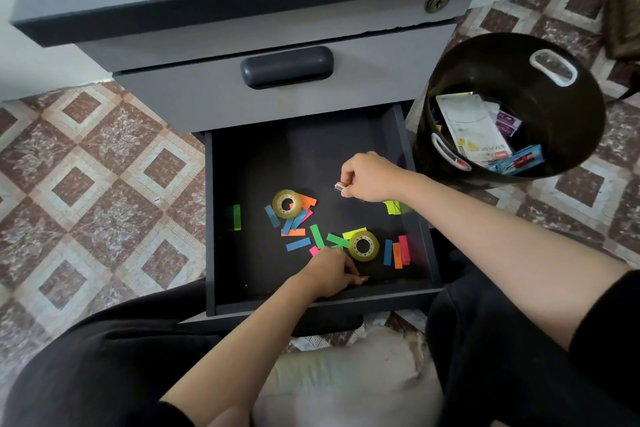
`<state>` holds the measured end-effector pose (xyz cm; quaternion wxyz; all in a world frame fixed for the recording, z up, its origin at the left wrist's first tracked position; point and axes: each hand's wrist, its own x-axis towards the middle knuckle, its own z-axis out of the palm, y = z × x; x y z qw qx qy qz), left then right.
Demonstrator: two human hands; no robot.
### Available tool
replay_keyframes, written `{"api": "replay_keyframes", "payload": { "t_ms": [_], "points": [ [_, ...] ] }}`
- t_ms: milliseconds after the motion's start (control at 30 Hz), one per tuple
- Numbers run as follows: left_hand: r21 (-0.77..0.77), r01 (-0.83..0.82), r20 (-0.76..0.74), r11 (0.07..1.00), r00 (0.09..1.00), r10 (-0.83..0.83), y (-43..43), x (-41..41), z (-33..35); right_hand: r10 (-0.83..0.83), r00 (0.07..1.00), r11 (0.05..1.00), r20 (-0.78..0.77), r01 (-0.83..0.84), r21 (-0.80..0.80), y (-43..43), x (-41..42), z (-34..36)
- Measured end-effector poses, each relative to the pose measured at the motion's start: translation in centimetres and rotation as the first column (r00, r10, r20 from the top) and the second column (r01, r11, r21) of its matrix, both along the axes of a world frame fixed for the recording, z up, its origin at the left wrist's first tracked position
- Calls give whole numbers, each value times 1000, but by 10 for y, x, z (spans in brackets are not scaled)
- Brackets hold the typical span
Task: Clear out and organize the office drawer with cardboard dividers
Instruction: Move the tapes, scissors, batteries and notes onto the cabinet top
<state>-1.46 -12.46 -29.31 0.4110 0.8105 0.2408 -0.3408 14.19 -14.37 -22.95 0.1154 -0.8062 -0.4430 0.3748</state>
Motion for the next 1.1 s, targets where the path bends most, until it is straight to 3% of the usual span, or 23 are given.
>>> {"api": "replay_keyframes", "payload": {
  "t_ms": [233,367,567,800,967,1100],
  "points": [
    [63,-135,47,989,990,133,16,-10,28,-15,992,999,-124,18,28,-12,-14,17],
    [92,-296,182,951,944,276,37,-17,64,-104,971,990,-217,121,69,-17,-14,41],
    [3,-554,389,832,768,510,63,-14,132,-250,878,933,-409,331,140,-22,-8,94],
    [-182,-628,594,757,543,594,79,6,227,-228,788,825,-571,468,317,-16,8,184],
    [-251,-653,676,714,410,612,92,34,274,-227,829,765,-511,477,433,0,28,234],
    [-246,-665,707,705,374,600,116,63,303,-277,865,719,-418,475,507,25,48,252]
  ]
}}
